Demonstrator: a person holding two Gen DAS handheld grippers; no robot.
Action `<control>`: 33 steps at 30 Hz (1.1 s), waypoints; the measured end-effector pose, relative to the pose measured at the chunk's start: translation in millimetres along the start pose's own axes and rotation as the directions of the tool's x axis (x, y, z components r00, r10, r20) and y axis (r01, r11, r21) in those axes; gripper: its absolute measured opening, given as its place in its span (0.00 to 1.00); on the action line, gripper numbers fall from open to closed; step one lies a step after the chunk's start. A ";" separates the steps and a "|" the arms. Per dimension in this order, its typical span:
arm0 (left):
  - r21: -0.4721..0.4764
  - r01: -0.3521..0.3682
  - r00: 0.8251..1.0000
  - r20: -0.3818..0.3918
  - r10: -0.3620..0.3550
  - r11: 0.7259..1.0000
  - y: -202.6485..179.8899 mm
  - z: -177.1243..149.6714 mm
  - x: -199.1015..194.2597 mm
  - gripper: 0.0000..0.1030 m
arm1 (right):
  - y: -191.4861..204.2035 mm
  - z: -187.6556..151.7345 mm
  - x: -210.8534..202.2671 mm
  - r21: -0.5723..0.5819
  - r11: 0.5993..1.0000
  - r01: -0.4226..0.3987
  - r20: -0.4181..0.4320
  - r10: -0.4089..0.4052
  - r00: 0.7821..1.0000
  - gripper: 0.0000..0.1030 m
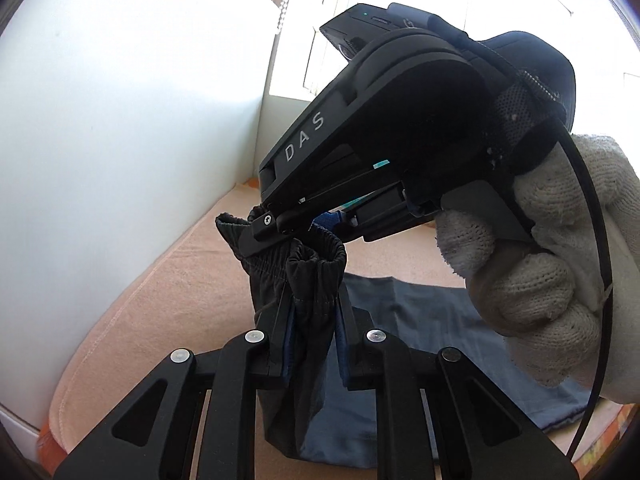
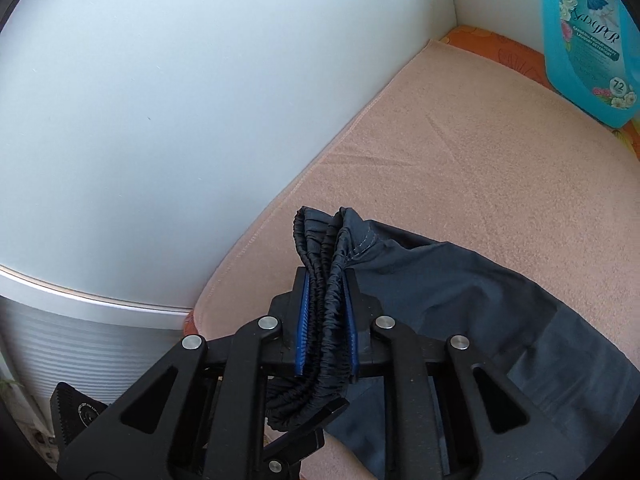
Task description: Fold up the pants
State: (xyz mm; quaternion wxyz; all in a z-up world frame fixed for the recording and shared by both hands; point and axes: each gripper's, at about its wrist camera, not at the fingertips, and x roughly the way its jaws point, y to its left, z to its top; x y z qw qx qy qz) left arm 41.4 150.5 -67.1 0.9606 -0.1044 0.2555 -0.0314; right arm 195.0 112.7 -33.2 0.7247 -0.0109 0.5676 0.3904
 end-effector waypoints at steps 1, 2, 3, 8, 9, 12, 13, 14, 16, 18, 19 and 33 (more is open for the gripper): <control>0.003 0.015 1.000 0.014 -0.015 1.000 -2.3 7.2 -6.6 0.15 | 2.5 1.4 -14.8 0.008 1.000 -0.019 0.029 0.019 0.999 0.15; 0.007 0.030 0.999 0.027 -0.030 1.000 -5.2 14.4 -13.3 0.15 | 4.6 3.5 -30.0 0.011 0.999 -0.033 0.056 0.033 0.998 0.15; 0.016 0.039 0.998 0.042 -0.040 0.999 -9.5 21.3 -20.1 0.15 | 8.1 4.0 -44.2 0.014 0.999 -0.045 0.082 0.044 0.996 0.15; 0.096 0.089 0.991 0.094 -0.098 0.991 -44.4 45.4 -48.2 0.15 | 11.2 -7.1 -105.3 0.011 0.998 -0.056 0.203 0.053 0.978 0.15; 0.110 0.102 0.988 0.101 -0.113 0.989 -50.7 49.2 -52.1 0.15 | 8.9 -11.0 -119.4 0.017 0.998 -0.058 0.225 0.053 0.973 0.15; 0.153 0.146 0.980 0.110 -0.164 0.977 -77.7 58.6 -61.5 0.15 | -0.7 -24.0 -157.4 0.036 0.998 -0.054 0.286 0.042 0.957 0.15; 0.167 0.164 0.977 0.108 -0.183 0.972 -86.1 58.3 -57.6 0.15 | -5.2 -30.4 -170.5 0.040 0.998 -0.046 0.305 0.032 0.952 0.15; 0.183 0.182 0.974 0.102 -0.203 0.966 -99.0 59.1 -56.2 0.15 | -11.7 -39.2 -182.1 0.049 0.998 -0.040 0.322 0.022 0.946 0.15; 0.209 0.218 0.967 0.087 -0.240 0.953 -104.8 54.4 -53.0 0.15 | -26.6 -54.1 -205.2 0.078 0.996 -0.041 0.358 0.010 0.933 0.15; 0.225 0.265 0.957 0.061 -0.285 0.938 -133.9 56.4 -36.4 0.16 | -38.9 -69.3 -225.4 0.108 0.994 -0.033 0.394 -0.012 0.919 0.15; 0.234 0.292 0.950 0.041 -0.310 0.927 -147.3 57.7 -36.6 0.17 | -45.3 -77.1 -236.4 0.126 0.991 -0.031 0.413 -0.024 0.910 0.15; 0.275 0.433 0.901 -0.107 -0.420 0.859 -192.2 45.0 -11.0 0.39 | -196.4 -225.1 -332.5 0.377 0.926 0.013 0.518 -0.222 0.826 0.15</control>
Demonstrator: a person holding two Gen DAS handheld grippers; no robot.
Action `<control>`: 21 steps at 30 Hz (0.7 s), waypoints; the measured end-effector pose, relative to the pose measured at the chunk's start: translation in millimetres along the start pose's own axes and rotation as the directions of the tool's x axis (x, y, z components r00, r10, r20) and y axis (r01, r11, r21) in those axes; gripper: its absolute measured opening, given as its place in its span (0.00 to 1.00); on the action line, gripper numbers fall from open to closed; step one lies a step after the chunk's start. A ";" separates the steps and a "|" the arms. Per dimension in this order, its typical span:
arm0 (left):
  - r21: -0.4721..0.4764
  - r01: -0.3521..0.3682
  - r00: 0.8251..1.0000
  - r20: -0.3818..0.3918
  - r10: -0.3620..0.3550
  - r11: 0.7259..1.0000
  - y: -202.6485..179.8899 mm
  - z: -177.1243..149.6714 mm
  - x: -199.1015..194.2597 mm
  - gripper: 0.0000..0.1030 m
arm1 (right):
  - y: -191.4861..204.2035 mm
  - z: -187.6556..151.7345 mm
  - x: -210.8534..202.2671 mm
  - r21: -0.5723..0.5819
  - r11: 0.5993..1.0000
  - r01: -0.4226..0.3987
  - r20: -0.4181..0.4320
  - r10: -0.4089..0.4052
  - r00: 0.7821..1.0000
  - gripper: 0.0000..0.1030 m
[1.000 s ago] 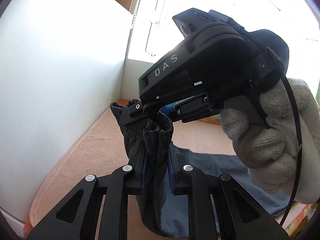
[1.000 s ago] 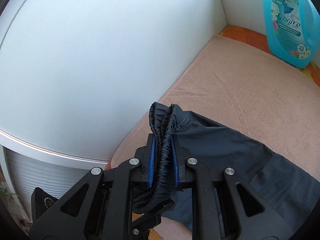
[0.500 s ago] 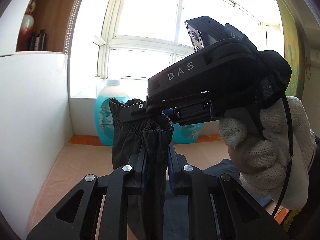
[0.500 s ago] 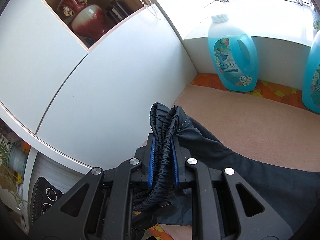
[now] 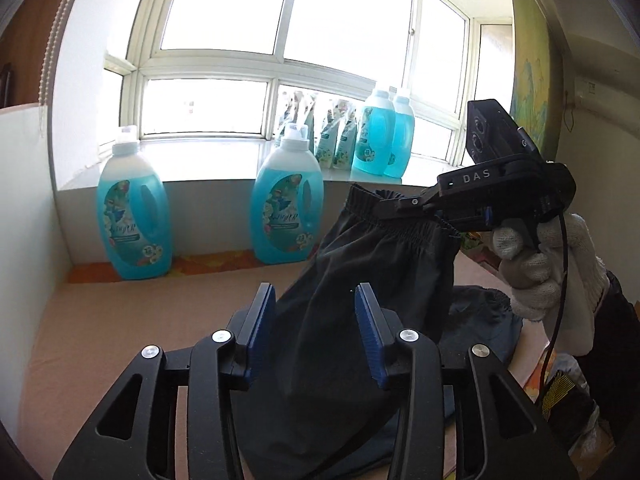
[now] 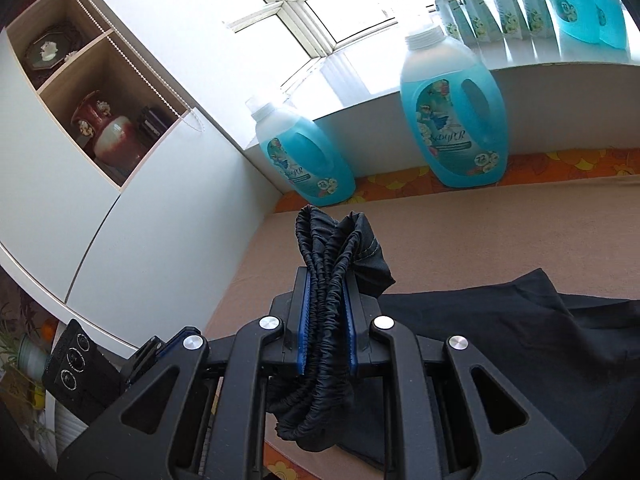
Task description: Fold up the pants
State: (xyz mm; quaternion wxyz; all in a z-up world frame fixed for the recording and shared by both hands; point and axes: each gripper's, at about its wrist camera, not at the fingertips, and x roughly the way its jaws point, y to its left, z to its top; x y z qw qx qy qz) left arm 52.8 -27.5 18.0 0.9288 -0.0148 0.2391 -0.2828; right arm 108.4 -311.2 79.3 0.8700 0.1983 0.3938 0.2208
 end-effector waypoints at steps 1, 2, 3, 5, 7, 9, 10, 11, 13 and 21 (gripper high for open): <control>-0.007 -0.004 1.000 -0.029 0.004 1.000 1.9 -3.9 9.0 0.39 | -13.8 -3.3 -8.5 0.018 1.000 0.010 0.008 -0.010 1.000 0.15; -0.009 -0.006 0.998 -0.057 0.005 1.000 0.7 -7.4 16.0 0.39 | -27.6 -6.3 -16.8 0.033 0.999 0.020 0.016 -0.021 1.000 0.15; -0.004 -0.011 0.997 -0.082 0.010 1.000 -5.9 -13.2 21.5 0.39 | -41.6 -9.5 -25.2 0.048 0.998 0.033 0.023 -0.034 0.999 0.15; 0.001 -0.012 0.991 -0.130 0.012 1.000 -8.5 -22.2 36.4 0.39 | -70.4 -16.2 -41.1 0.083 0.995 0.055 0.033 -0.058 0.998 0.15; -0.001 -0.001 0.985 -0.174 0.001 1.000 -16.2 -32.0 47.5 0.39 | -101.6 -24.2 -55.7 0.127 0.989 0.071 0.040 -0.077 0.996 0.15; 0.008 0.013 0.977 -0.211 -0.011 1.000 -26.9 -37.4 57.1 0.39 | -132.9 -32.9 -66.7 0.165 0.982 0.092 0.039 -0.100 0.994 0.15; 0.014 0.021 0.974 -0.227 -0.017 1.000 -30.6 -41.8 64.0 0.39 | -148.3 -37.8 -70.7 0.185 0.977 0.103 0.039 -0.112 0.993 0.15; 0.020 0.033 0.969 -0.246 -0.027 0.999 -41.7 -45.0 66.2 0.39 | -164.4 -42.6 -73.2 0.208 0.971 0.114 0.032 -0.123 0.992 0.15; 0.034 0.064 0.955 -0.291 -0.051 0.997 -56.2 -52.3 77.8 0.39 | -194.5 -52.9 -75.1 0.254 0.960 0.119 0.022 -0.128 0.992 0.15; 0.102 0.163 0.892 -0.440 -0.103 0.981 -101.6 -89.3 121.2 0.39 | -272.8 -79.8 -83.0 0.360 0.928 0.093 0.043 -0.116 0.992 0.15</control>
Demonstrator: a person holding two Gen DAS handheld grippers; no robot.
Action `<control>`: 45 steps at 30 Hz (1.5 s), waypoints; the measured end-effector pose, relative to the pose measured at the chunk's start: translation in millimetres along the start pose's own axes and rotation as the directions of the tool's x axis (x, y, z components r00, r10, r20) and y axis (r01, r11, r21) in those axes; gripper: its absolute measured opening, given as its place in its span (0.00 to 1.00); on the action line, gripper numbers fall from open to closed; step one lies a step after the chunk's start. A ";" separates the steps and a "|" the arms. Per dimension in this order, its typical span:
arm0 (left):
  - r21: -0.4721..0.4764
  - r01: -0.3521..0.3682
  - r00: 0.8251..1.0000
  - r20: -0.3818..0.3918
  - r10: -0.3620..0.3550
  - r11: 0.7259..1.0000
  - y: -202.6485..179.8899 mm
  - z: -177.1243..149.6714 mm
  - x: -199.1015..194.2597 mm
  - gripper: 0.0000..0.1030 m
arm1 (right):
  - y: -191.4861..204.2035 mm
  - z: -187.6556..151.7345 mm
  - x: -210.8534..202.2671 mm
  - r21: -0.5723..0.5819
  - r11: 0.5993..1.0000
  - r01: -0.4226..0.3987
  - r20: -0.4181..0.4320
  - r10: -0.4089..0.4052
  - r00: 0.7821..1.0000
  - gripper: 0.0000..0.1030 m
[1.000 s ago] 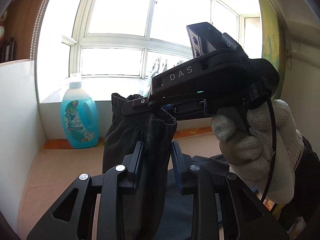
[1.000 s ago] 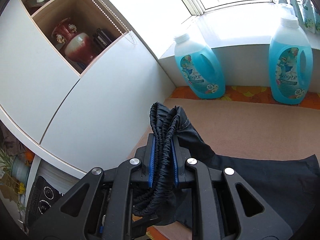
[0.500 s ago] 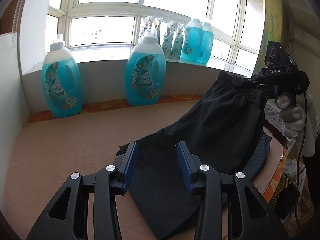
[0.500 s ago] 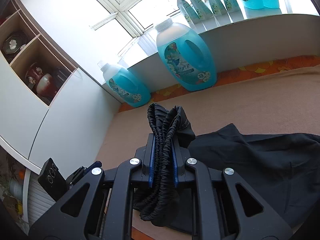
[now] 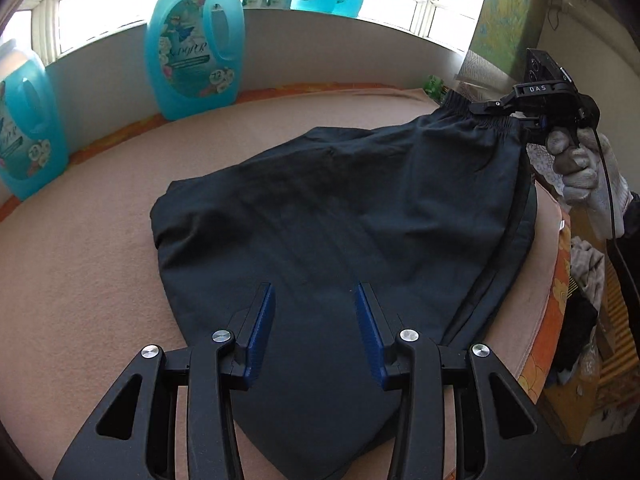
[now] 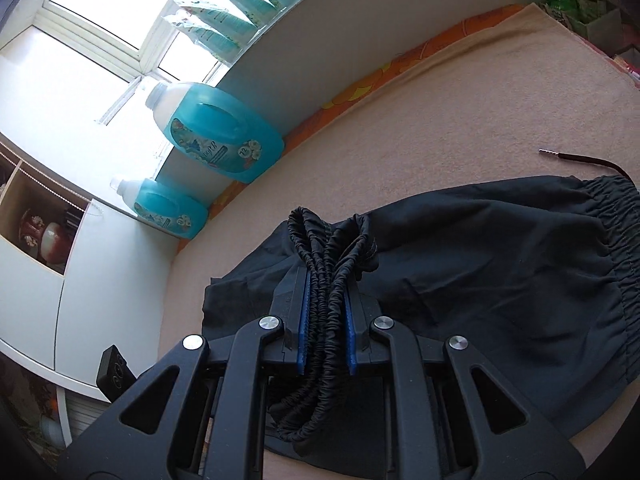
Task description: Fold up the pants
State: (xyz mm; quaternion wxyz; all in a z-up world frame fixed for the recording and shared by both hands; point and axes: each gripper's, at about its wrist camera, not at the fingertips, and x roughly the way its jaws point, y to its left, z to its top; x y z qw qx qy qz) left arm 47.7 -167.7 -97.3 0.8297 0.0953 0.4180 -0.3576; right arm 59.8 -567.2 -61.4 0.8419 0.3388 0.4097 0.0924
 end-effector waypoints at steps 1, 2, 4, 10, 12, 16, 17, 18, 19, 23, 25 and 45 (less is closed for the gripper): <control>0.010 0.003 1.000 -0.016 -0.003 1.000 -3.1 -1.8 5.3 0.39 | -4.7 1.3 0.4 -0.002 1.000 -0.002 0.003 0.002 1.000 0.15; 0.016 0.006 1.000 -0.029 -0.006 1.000 -5.7 -4.0 10.6 0.39 | -8.6 3.1 1.7 -0.009 1.000 0.006 0.000 -0.006 1.000 0.15; 0.018 0.012 0.999 -0.047 -0.011 1.000 -10.1 -8.1 19.4 0.39 | -15.7 5.3 4.0 -0.019 0.999 0.029 -0.005 -0.029 1.000 0.15; 0.051 0.009 0.998 -0.064 -0.005 0.999 -17.3 -15.0 32.2 0.39 | -35.1 5.3 2.6 0.006 0.998 0.062 -0.023 -0.062 0.998 0.22; 0.051 0.012 0.998 -0.064 -0.008 0.999 -17.8 -14.5 34.3 0.39 | -41.6 1.9 2.6 0.037 0.999 0.039 -0.046 -0.038 0.998 0.48; 0.046 0.018 0.998 -0.058 -0.015 0.999 -17.6 -15.8 37.1 0.39 | -45.4 -10.8 -0.3 0.013 0.999 0.050 -0.067 -0.049 0.997 0.57; 0.048 0.017 0.998 -0.057 -0.015 0.999 -17.9 -15.6 38.5 0.39 | -43.9 -13.7 -0.6 -0.004 0.996 0.089 -0.063 -0.089 0.994 0.57; 0.051 0.016 0.998 -0.056 -0.013 0.999 -18.3 -15.7 39.1 0.39 | -41.5 -16.7 0.4 -0.028 0.992 0.123 -0.069 -0.125 0.990 0.57; 0.056 0.014 0.998 -0.055 -0.011 0.998 -18.7 -16.0 39.8 0.39 | -38.9 -19.8 2.5 -0.053 0.987 0.153 -0.077 -0.157 0.985 0.57; 0.061 0.011 0.999 -0.049 -0.008 0.998 -18.6 -17.8 39.4 0.39 | -37.2 -31.2 13.0 -0.110 0.955 0.275 -0.108 -0.287 0.952 0.53; 0.060 0.009 0.999 -0.045 -0.006 0.998 -19.0 -18.1 39.8 0.39 | -36.7 -36.4 17.9 -0.129 0.937 0.326 -0.113 -0.340 0.934 0.39; 0.032 -0.016 0.999 0.050 0.014 0.999 1.8 -29.4 -7.4 0.39 | 51.9 -43.7 5.7 -0.351 0.796 0.492 0.153 -0.470 0.869 0.28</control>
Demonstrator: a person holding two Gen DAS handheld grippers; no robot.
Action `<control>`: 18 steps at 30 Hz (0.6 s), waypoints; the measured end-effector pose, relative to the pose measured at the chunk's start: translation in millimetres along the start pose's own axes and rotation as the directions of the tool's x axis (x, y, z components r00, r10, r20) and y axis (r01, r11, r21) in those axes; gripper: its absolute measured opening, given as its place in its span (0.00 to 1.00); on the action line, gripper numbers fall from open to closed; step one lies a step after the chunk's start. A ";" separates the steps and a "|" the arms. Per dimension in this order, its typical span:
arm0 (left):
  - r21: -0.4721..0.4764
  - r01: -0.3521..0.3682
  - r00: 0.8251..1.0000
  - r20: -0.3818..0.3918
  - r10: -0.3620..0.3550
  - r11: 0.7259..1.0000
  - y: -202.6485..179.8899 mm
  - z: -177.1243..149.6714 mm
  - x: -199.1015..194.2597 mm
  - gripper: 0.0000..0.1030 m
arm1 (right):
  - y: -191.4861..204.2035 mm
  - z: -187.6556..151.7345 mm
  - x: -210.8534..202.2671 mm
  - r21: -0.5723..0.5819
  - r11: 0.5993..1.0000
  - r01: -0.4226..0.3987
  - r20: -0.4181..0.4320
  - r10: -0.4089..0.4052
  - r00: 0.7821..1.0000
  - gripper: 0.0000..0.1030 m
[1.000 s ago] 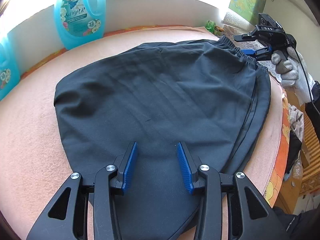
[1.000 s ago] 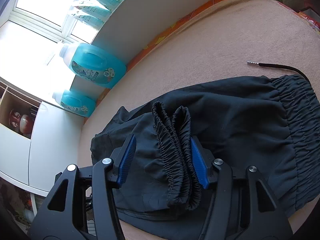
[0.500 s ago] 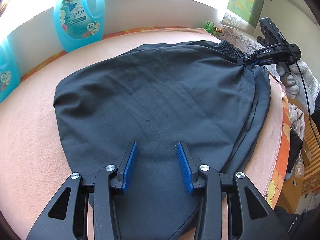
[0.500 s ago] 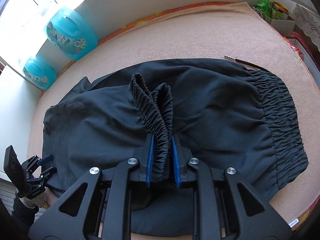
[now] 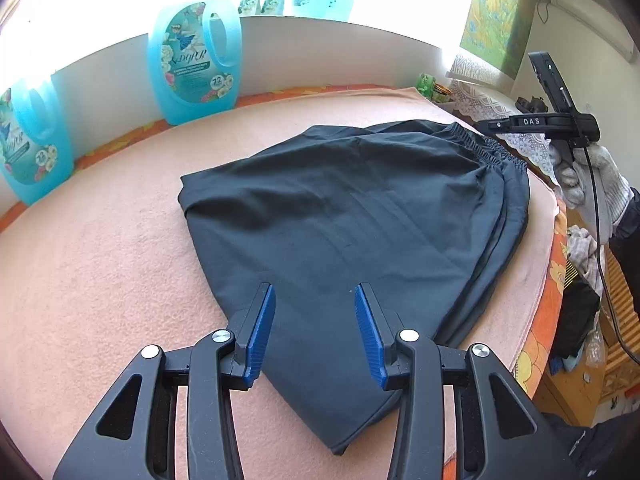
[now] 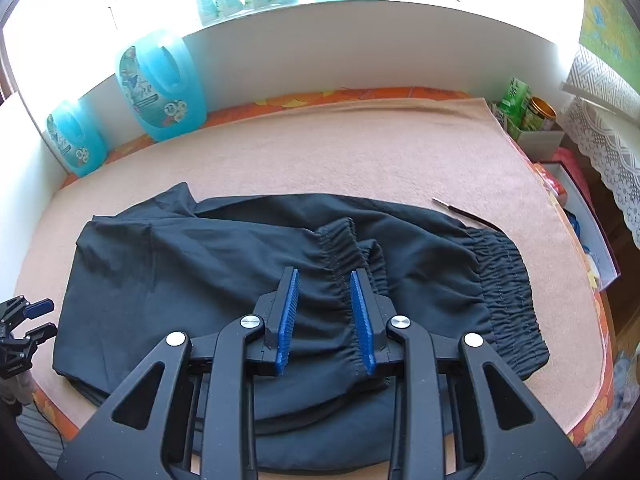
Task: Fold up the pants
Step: 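Press the folded waistband with the right tool and withdraw both tools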
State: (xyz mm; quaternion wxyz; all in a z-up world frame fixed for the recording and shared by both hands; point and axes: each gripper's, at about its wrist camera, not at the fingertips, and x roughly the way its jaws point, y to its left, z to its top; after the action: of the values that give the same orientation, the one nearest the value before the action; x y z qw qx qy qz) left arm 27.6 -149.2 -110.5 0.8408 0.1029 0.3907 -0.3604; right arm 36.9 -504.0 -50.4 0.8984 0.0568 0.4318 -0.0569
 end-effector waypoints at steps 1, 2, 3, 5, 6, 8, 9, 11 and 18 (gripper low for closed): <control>0.004 -0.001 1.000 -0.003 0.001 1.000 -0.6 -2.7 0.0 0.39 | 7.0 3.1 5.9 -0.012 1.000 -0.011 -0.012 0.011 1.000 0.28; 0.006 0.002 1.000 -0.009 -0.002 1.000 -1.1 -5.7 1.0 0.39 | 14.7 4.3 12.8 -0.022 1.000 -0.019 -0.025 0.019 1.000 0.28; 0.005 0.007 1.000 -0.015 -0.007 1.000 -1.5 -8.6 2.4 0.39 | 19.2 6.0 20.3 -0.027 0.999 -0.021 -0.037 0.020 0.999 0.28; 0.002 0.014 0.999 -0.030 -0.014 1.000 -1.1 -14.7 5.0 0.39 | 24.7 6.8 36.0 -0.035 0.999 -0.017 -0.060 0.015 0.998 0.28; 0.006 0.017 0.999 -0.041 -0.017 1.000 -1.5 -17.9 7.1 0.39 | 25.5 7.9 43.5 -0.038 0.999 -0.011 -0.071 0.008 0.997 0.28; 0.024 0.014 0.998 -0.067 -0.012 1.000 -3.7 -24.8 12.0 0.39 | 24.4 9.3 57.8 -0.036 0.999 0.014 -0.092 -0.017 0.996 0.28; 0.034 0.008 0.997 -0.077 -0.005 0.999 -4.8 -27.6 13.8 0.39 | 21.4 10.0 64.2 -0.020 1.000 0.013 -0.104 -0.015 0.994 0.28; 0.045 0.005 0.996 -0.093 -0.001 0.999 -5.9 -32.9 16.5 0.39 | 13.5 11.0 74.2 0.013 1.000 0.010 -0.117 -0.008 0.993 0.28; 0.065 0.011 0.996 -0.084 -0.005 0.998 -4.6 -39.6 10.3 0.39 | 5.8 12.8 89.8 0.038 0.998 0.045 -0.128 -0.040 0.991 0.28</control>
State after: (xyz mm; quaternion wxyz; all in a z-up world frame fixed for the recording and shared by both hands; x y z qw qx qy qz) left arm 5.8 -139.9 -144.2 0.8183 0.1440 0.4141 -0.3718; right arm 103.4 -505.0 -112.4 0.8663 0.0694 0.4880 -0.0811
